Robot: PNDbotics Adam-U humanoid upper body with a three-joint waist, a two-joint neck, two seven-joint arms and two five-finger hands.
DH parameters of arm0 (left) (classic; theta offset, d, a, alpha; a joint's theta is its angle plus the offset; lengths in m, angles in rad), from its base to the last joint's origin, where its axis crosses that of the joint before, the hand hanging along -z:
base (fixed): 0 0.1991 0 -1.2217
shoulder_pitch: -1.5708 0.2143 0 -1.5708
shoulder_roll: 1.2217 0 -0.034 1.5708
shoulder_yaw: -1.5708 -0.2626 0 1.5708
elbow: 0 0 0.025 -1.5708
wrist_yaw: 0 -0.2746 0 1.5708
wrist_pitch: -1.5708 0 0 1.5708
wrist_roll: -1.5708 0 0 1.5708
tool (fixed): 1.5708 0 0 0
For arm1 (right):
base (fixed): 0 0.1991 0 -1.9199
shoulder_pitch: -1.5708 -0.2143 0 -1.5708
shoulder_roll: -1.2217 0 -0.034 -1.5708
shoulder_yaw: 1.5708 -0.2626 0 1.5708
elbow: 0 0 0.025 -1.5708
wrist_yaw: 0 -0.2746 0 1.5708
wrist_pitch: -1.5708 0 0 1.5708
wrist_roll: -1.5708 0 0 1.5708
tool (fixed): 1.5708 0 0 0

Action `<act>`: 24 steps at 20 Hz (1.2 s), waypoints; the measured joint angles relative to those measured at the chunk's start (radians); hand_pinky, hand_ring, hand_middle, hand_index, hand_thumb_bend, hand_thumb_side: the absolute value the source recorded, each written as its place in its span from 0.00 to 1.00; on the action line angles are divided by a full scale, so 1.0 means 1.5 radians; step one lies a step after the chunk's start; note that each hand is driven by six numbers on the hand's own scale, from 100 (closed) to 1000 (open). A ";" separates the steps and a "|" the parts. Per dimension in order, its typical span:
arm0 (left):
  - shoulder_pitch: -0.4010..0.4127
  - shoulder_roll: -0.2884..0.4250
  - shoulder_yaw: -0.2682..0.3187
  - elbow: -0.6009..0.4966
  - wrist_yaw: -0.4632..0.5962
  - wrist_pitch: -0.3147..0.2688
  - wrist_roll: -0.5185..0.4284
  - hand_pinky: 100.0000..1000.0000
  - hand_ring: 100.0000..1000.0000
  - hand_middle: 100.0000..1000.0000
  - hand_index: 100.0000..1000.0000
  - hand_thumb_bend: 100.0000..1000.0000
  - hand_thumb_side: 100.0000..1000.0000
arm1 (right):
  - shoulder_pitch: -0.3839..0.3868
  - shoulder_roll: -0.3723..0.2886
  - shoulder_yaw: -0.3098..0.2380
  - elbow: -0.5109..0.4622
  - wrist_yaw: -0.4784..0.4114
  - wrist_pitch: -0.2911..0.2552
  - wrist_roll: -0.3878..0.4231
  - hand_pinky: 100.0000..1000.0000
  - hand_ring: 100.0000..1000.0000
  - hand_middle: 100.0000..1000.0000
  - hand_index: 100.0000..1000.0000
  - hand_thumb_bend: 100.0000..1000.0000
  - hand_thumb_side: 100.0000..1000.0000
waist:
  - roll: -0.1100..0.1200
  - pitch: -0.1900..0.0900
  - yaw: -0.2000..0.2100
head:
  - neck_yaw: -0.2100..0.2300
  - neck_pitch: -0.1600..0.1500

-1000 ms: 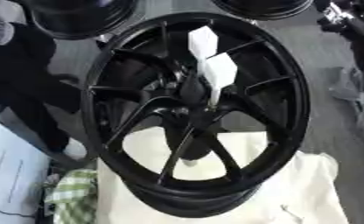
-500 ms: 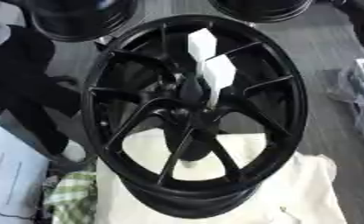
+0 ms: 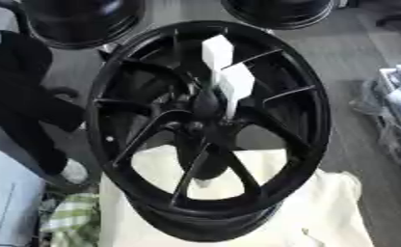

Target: Pull the pin out of the wheel hub.

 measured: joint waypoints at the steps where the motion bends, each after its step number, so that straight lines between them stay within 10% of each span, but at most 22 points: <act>1: 0.000 0.000 0.000 0.000 0.000 0.000 0.000 0.74 0.71 0.75 0.77 0.09 0.85 | -0.015 0.000 0.012 -0.005 0.004 0.007 0.019 0.75 0.70 0.74 0.83 0.56 0.30 | 0.000 0.000 -0.001 | 0.000 0.000; 14: 0.002 0.006 -0.003 0.002 0.000 0.002 -0.003 0.74 0.71 0.75 0.77 0.09 0.85 | -0.134 0.018 0.137 -0.017 0.081 0.048 0.298 0.75 0.71 0.74 0.82 0.62 0.22 | -0.001 0.000 -0.002 | 0.000 0.000; 24: 0.004 0.006 -0.004 0.004 0.000 0.002 -0.006 0.74 0.71 0.75 0.77 0.09 0.86 | -0.162 0.026 0.187 -0.017 0.136 0.051 0.380 0.73 0.68 0.71 0.80 0.62 0.13 | -0.001 0.002 -0.004 | 0.001 0.000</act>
